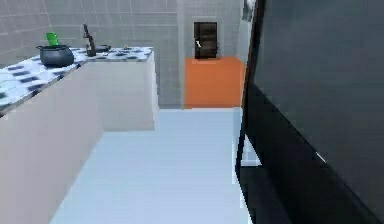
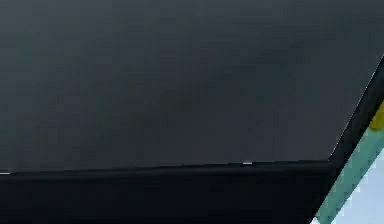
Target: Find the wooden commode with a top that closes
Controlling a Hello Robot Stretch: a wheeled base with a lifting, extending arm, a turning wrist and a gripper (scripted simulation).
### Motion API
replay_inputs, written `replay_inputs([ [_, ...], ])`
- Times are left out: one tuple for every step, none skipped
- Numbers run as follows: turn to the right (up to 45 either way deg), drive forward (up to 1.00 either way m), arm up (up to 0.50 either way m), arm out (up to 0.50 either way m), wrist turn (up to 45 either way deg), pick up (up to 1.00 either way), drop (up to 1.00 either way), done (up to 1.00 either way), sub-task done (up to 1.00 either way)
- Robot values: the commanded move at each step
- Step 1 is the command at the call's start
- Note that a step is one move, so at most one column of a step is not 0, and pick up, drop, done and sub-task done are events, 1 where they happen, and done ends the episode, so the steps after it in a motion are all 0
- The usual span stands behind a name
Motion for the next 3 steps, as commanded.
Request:
replay_inputs([
  [0.0,1.0,0.0,0.0,0.0,0.0,0.0,0.0,0.0],
  [0.0,0.55,0.0,0.0,0.0,0.0,0.0,0.0,0.0],
  [12.0,0.0,0.0,0.0,0.0,0.0,0.0,0.0,0.0],
])
